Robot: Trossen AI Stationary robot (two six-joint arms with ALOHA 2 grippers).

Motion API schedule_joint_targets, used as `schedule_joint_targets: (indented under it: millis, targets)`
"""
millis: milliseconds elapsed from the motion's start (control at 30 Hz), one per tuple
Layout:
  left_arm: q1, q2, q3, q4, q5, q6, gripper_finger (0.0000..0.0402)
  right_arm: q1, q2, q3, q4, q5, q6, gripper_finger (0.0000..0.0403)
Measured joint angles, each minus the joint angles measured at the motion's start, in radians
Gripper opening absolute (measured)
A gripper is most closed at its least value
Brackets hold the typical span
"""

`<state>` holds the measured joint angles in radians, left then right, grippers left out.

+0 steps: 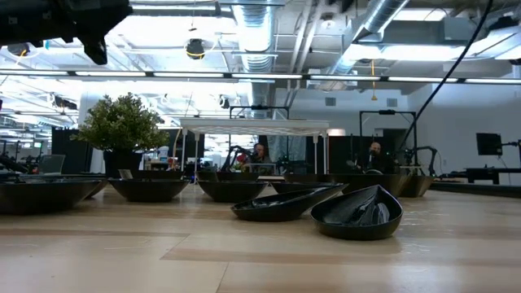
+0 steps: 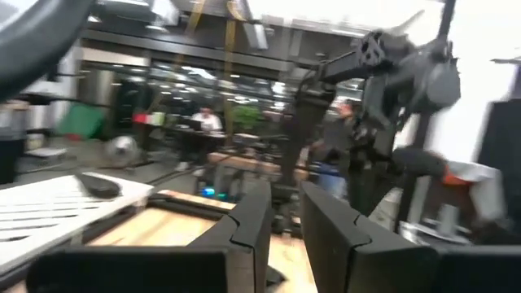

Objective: Pick & Place Mini shaped plates
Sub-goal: Stack the drop-shaped plate on top of the drop-shaped plate on the shelf

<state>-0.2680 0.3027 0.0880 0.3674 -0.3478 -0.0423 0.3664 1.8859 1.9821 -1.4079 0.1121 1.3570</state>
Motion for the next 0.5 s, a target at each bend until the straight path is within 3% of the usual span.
schedule_joint_targets:
  millis: [233,500]
  targets:
    - [0.0,0.01,0.0,0.0,0.07,-0.005,0.0067,0.123,0.079,-0.111,0.079,-0.012,0.3,0.0065]
    - [0.0,0.014,0.0,0.0,0.069,-0.026,0.0067,0.139,0.117,-0.248,0.302,-0.002,0.398,0.0065]
